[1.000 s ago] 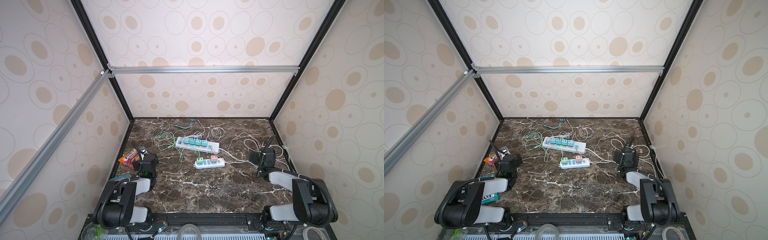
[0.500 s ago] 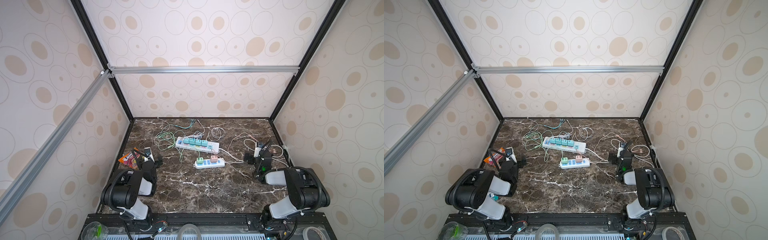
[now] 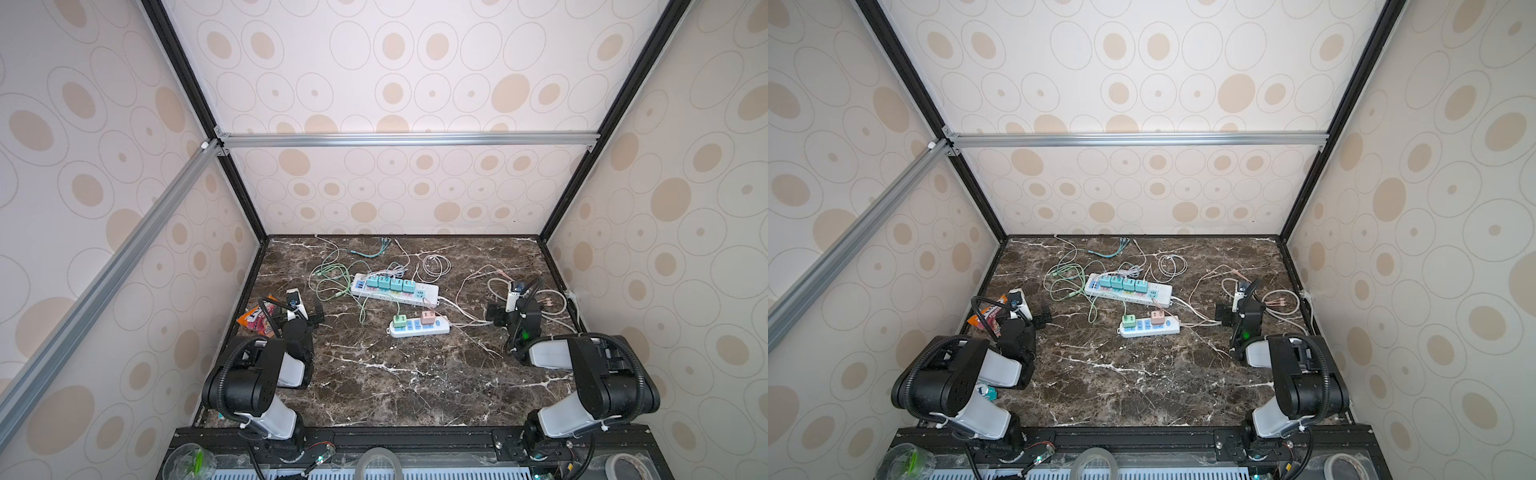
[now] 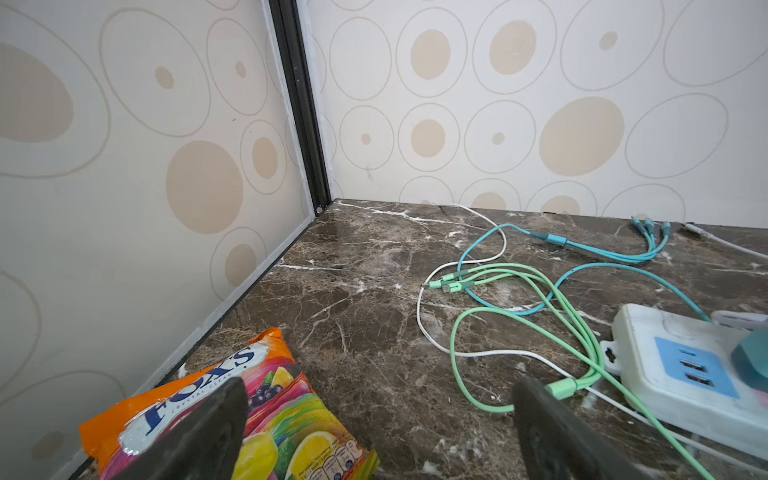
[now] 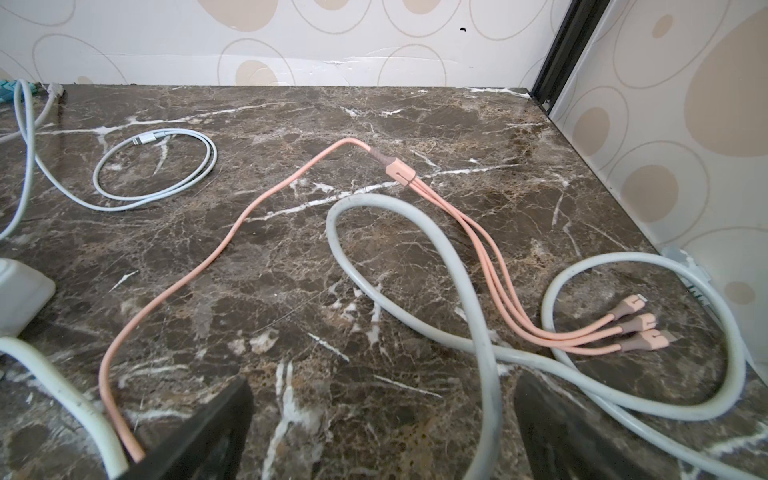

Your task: Insert the plug

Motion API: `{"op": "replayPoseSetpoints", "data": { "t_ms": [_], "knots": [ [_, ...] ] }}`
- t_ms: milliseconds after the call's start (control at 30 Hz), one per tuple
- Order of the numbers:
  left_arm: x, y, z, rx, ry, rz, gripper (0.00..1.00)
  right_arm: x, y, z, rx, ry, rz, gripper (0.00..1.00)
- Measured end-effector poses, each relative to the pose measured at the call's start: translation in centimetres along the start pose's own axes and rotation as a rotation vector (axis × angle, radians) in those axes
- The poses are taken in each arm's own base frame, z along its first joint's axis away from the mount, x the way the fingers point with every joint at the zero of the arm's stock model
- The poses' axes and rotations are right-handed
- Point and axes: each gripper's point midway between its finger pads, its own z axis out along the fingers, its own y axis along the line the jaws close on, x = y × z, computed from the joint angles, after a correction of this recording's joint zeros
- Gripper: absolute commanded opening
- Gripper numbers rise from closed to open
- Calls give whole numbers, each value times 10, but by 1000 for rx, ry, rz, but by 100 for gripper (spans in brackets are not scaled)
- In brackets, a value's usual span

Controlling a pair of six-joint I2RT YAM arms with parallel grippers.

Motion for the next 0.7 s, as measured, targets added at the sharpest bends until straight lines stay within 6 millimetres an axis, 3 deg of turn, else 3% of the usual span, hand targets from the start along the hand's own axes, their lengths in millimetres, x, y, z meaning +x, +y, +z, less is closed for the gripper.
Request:
{"op": "replayPoseSetpoints", "data": {
  "t_ms": [233,700],
  "knots": [
    [0,0,0,0,0,0,98,-1,19,-1,-147,-6,-35,98],
    [2,0,0,0,6,2,98,0,20,-1,-154,-2,-38,98]
  ]
}}
